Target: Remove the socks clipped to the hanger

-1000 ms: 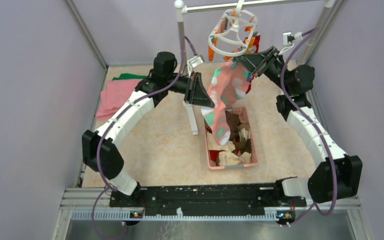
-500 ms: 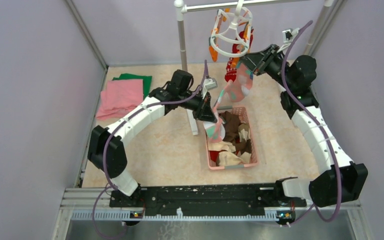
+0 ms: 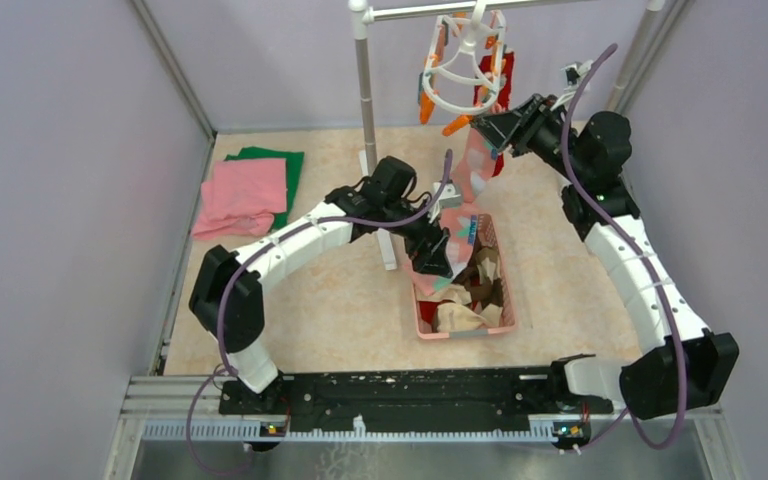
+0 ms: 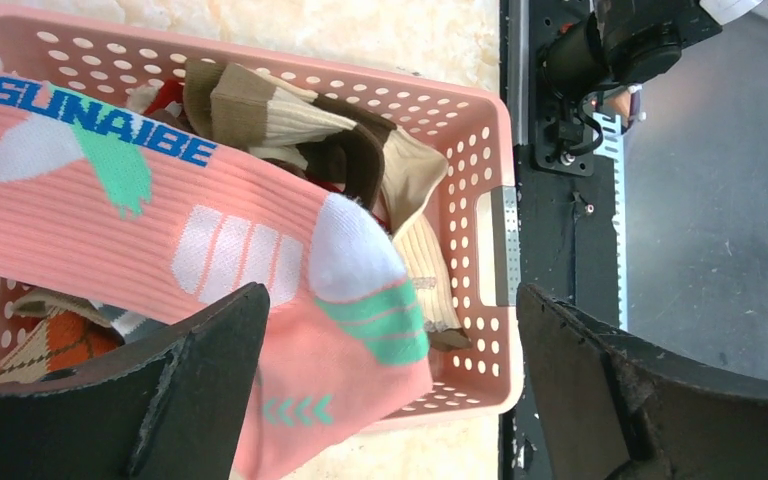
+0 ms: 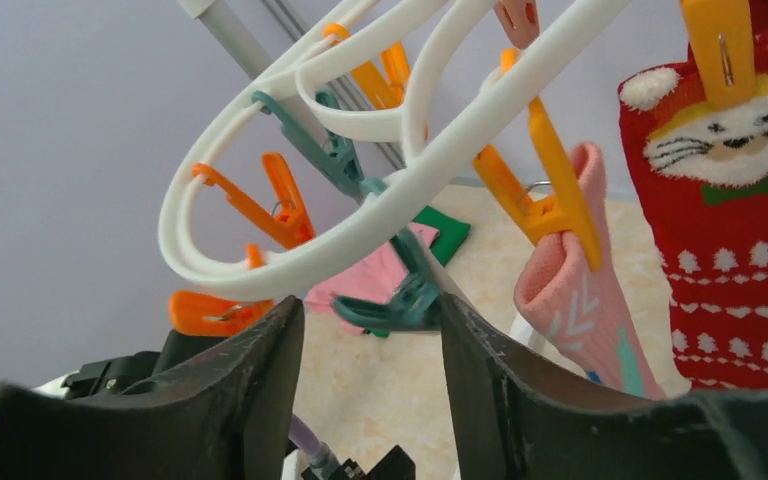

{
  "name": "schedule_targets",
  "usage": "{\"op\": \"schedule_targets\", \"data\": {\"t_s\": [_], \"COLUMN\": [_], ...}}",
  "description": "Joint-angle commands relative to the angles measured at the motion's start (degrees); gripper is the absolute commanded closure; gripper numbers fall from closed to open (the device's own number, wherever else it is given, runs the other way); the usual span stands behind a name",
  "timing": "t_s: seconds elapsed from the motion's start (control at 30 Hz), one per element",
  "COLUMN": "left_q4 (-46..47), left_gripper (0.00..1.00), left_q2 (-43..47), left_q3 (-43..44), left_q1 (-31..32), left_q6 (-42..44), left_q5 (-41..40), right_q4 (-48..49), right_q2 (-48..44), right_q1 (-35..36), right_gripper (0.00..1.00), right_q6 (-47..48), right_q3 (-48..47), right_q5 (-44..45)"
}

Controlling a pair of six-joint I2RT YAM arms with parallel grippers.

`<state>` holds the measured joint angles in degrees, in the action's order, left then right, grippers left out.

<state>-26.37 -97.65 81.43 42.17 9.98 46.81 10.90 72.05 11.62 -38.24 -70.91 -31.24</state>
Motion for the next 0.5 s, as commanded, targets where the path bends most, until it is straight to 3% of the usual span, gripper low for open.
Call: {"op": "schedule_targets", "data": {"t_s": [0.0, 0.1, 0.27, 0.47], "left_q4": [-3.21, -3.86, -4.9, -5.39], "left_gripper": [0.01, 0.01, 0.01, 0.01], "left_q2": [2.4, 3.87, 5.12, 5.84], "left_q3": [2.94, 2.61, 3.85, 5.42], "left_q1": [-0.53, -1.83, -4.83, -6.2], "left_q6": [6.75, 6.87, 5.94, 4.12], "left_q5": [0.79, 2.22, 5.78, 9.15], "right_q4": [-3.45, -7.93, -12.52, 2.99], "right_q2": [-4.5, -8.13, -14.27, -9.48], "right_q1": [0.3, 0.25, -0.07, -2.34], "right_gripper": [0.42, 0.31, 0.22, 0.15], "right_q6": [2.92, 6.53, 15.49, 21.11], "right_q3": [1.07, 4.0, 12.2, 17.82], "right_q5": [1.91, 6.35, 15.07, 13.19]}}
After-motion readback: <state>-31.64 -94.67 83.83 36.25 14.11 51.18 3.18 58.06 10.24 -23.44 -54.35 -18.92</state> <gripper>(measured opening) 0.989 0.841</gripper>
